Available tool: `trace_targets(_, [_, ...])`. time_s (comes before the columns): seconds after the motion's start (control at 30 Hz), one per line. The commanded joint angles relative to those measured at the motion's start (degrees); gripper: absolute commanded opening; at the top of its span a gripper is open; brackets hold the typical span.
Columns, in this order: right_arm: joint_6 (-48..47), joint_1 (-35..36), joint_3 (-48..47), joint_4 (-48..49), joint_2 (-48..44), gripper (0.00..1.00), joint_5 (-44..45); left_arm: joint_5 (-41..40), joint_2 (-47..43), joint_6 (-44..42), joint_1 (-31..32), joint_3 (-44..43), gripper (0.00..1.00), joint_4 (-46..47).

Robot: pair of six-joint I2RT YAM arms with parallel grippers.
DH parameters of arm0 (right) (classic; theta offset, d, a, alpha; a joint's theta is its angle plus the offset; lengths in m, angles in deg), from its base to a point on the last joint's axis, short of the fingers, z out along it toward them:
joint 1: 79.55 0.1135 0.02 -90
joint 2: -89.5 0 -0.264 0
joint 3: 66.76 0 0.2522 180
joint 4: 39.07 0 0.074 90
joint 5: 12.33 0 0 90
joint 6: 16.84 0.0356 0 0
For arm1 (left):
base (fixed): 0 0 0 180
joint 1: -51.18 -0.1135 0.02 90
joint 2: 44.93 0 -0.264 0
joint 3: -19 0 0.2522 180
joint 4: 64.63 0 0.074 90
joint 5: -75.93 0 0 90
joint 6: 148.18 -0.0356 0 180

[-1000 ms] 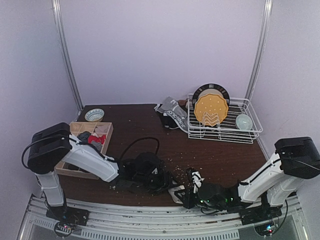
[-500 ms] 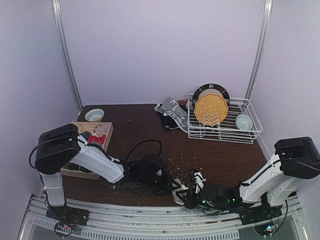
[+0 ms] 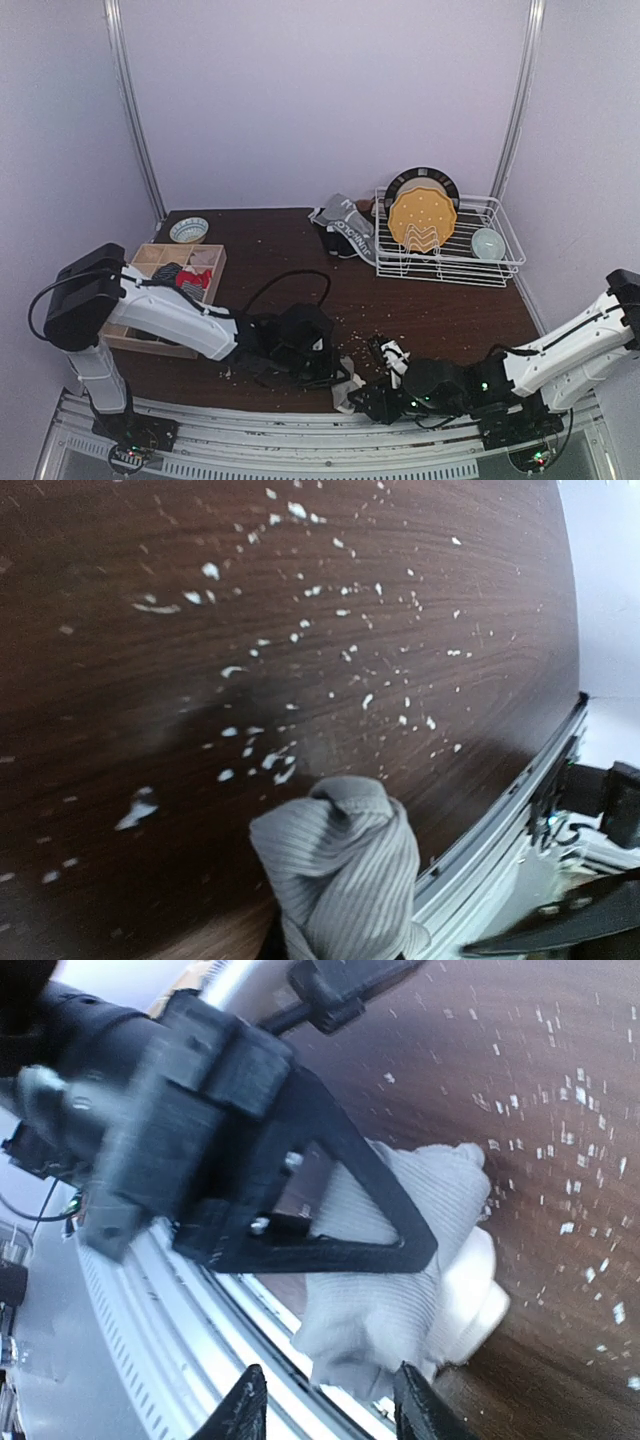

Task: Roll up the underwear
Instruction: Roll the underwear at the center of the board.

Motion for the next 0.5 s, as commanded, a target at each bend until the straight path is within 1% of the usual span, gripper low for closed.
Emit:
trace_targets(0.0, [-3.8, 0.3, -3.0, -18.1, -8.5, 0.44, 3.2, -4.9, -4.4, -9.4, -0.9, -1.9, 0.00, -15.1])
trace_targets(0.17, [-3.8, 0.1, -1.4, -19.2, -11.6, 0.44, 6.5, -7.4, -4.9, -15.1, -1.6, -3.3, 0.00, -26.2])
trace_targets(0.23, [-3.8, 0.2, -0.9, -16.4, -10.7, 0.44, 6.0, -8.5, -4.2, -16.6, -1.6, -4.2, 0.00, -29.4])
trace_targets(0.33, [-3.7, 0.2, -1.9, -12.1, -6.4, 0.44, 4.1, -8.3, -3.1, -17.1, -1.7, -3.8, 0.00, -29.1])
trace_targets(0.47, [-3.7, 0.1, -5.1, -5.5, 2.6, 0.44, 0.8, -7.3, -0.3, -17.4, -1.7, -6.0, 0.00, -29.6])
